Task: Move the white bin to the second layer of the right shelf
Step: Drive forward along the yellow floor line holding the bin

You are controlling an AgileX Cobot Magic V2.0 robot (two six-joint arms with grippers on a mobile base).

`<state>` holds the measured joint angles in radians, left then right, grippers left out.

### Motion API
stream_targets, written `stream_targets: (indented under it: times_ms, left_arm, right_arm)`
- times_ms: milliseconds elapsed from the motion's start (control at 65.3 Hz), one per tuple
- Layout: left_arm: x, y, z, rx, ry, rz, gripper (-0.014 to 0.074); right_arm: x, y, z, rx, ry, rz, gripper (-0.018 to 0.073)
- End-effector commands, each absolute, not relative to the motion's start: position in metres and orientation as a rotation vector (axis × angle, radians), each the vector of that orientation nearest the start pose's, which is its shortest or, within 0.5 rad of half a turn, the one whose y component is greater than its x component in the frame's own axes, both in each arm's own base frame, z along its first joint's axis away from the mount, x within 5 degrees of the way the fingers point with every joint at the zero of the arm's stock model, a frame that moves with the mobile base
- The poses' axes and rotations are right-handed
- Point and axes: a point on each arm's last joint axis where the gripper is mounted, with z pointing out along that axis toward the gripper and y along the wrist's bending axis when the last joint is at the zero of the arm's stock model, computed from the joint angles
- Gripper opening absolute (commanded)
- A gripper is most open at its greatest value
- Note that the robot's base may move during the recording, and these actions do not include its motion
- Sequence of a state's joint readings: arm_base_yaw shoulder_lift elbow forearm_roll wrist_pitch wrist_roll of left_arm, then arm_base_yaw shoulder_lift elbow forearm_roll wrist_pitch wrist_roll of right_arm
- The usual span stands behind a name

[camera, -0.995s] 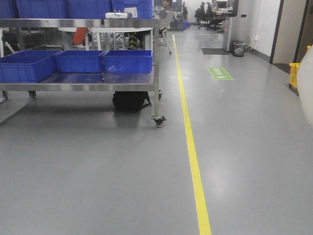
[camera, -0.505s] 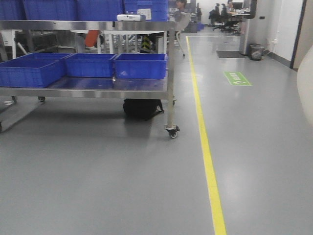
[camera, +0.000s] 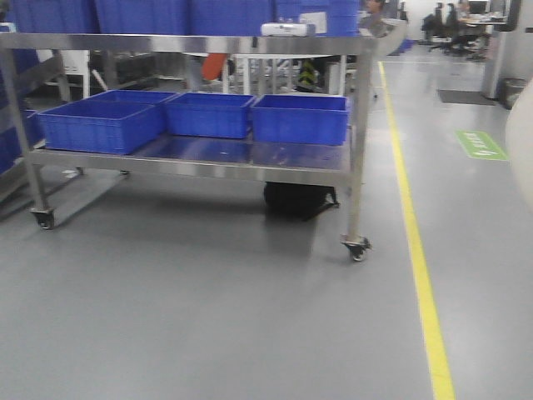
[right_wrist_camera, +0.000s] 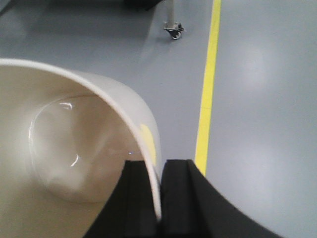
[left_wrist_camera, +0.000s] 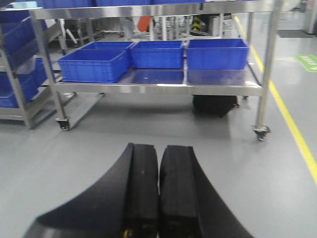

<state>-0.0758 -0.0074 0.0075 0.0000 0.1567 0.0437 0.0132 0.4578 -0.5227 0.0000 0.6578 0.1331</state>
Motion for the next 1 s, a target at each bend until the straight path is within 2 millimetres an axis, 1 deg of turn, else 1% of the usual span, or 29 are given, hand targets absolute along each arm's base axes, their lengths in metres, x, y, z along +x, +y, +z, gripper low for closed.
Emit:
stream_targets:
  times_ms: [0, 980]
  left_arm:
    - [0.0563, -0.0045, 0.1930, 0.088, 1.573, -0.037, 0.0085]
    - [0.0563, -0.0045, 0.1930, 0.088, 1.573, -0.037, 0.0085]
  right_arm:
    - [0.0912, 0.0008, 0.3153, 0.125, 1.954, 0.096, 0.0076]
    - [0.0912, 0.0008, 0.3153, 0.125, 1.954, 0.096, 0.0076]
